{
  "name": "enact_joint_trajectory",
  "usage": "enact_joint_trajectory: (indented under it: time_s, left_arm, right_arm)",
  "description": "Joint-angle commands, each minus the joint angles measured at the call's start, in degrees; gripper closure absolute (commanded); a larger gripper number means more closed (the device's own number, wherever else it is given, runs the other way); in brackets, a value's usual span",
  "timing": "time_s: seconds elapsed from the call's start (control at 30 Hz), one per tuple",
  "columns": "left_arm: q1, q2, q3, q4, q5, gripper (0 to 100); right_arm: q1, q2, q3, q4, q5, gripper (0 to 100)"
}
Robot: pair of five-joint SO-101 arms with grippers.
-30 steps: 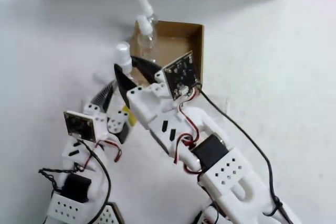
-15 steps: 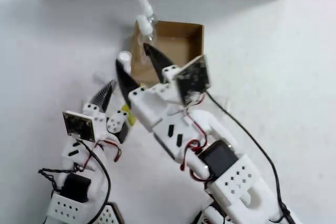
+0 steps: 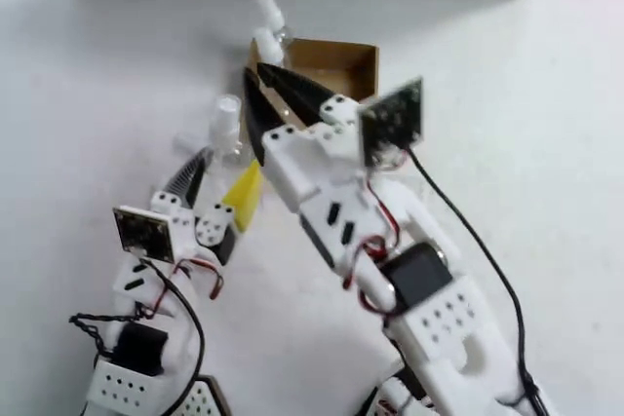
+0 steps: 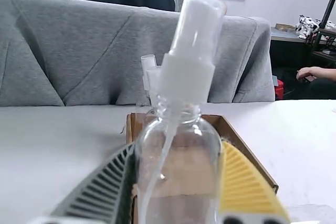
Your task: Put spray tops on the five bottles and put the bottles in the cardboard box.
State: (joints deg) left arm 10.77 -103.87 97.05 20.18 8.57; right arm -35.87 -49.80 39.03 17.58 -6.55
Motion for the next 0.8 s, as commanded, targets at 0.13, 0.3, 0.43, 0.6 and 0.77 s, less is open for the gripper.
enact_joint_trajectory:
  time_s: [0.13,0.3,0.43,0.6,0.77]
  left_arm:
    - [-0.75,-0.92,-0.09,0.09,0.62,98]
    - [-0.75,-0.92,-0.09,0.09,0.62,98]
    - [-0.75,-0.92,-0.09,0.09,0.62,98]
    - [-0.75,-0.92,-0.09,0.09,0.62,98]
    - [-0.66,-0.92,-0.09,0.09,0.62,98]
  right_arm:
    - [-0.31,6.73,-3.25,-2.15,-0.09,98.2]
    - [-3.03,6.73,-3.08,-0.84,-0.09,98.2]
    - [-5.67,6.73,-3.08,3.65,-0.09,98.2]
    - [-5.67,6.73,-3.43,3.82,-0.09,98.2]
    - [-5.67,6.64,-4.04,4.00,0.00,97.7]
